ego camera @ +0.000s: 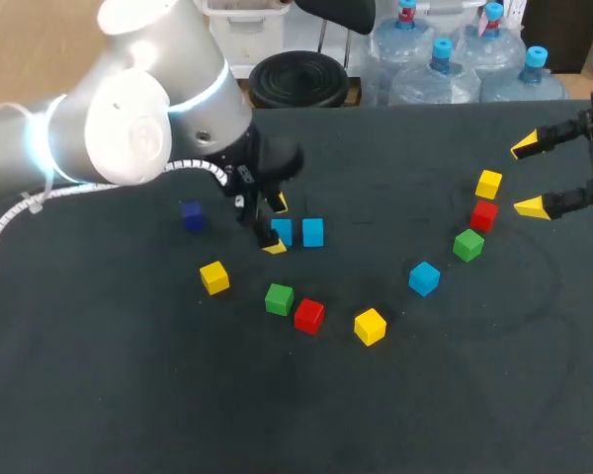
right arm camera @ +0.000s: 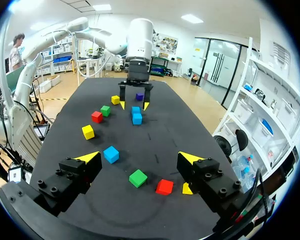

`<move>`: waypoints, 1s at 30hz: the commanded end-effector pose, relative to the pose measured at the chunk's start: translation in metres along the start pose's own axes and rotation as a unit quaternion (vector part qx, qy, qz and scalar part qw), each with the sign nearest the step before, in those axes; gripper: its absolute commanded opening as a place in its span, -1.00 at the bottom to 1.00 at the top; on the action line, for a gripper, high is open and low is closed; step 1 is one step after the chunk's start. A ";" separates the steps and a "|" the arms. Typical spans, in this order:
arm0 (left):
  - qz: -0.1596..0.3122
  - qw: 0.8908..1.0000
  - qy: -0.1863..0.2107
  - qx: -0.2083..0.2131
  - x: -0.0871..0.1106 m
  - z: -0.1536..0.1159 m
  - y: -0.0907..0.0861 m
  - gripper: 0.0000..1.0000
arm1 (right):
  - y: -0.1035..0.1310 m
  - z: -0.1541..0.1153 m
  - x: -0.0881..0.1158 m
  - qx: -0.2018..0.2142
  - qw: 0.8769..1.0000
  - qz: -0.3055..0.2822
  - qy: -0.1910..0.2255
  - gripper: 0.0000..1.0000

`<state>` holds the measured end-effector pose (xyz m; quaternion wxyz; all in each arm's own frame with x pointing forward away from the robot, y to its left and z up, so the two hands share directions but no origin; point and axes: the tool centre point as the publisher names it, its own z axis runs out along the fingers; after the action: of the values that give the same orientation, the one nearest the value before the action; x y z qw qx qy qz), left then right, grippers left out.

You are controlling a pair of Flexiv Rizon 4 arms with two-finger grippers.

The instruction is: Place the blue cubes, place green cubes on the blue cubes, place the yellow cubes on the green cubes, then place the red cubes on the yellow cubes, and place purple cube on the red cubes.

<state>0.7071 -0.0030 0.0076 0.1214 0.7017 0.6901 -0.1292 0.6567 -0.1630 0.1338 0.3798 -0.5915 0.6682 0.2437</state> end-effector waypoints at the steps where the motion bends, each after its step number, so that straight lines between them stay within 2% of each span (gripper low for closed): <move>1: 0.000 1.000 -0.009 -0.014 0.000 -0.016 -0.002 0.73 | -0.001 0.001 0.000 0.000 1.000 -0.001 -0.001 1.00; 6: 0.006 0.999 -0.024 -0.045 -0.001 -0.046 0.001 0.84 | -0.001 0.001 0.000 0.000 1.000 -0.001 -0.001 1.00; 8: 0.005 0.998 -0.032 -0.052 0.000 -0.057 0.000 0.75 | -0.001 0.001 0.000 0.000 1.000 -0.001 -0.001 1.00; 10: 0.010 0.997 -0.044 -0.060 0.002 -0.070 -0.002 1.00 | -0.001 0.001 0.000 0.000 1.000 -0.001 -0.001 1.00; 20: 0.011 0.986 -0.125 -0.114 0.022 -0.127 -0.007 1.00 | -0.001 0.001 0.000 0.000 1.000 -0.001 -0.001 1.00; 30: -0.005 0.975 -0.159 -0.153 0.048 -0.171 -0.024 1.00 | -0.001 0.001 0.000 0.000 1.000 -0.001 -0.001 1.00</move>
<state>0.7042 0.0794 0.1355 0.2893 0.6578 0.6825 -0.1332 0.6567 -0.1630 0.1338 0.3798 -0.5915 0.6682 0.2437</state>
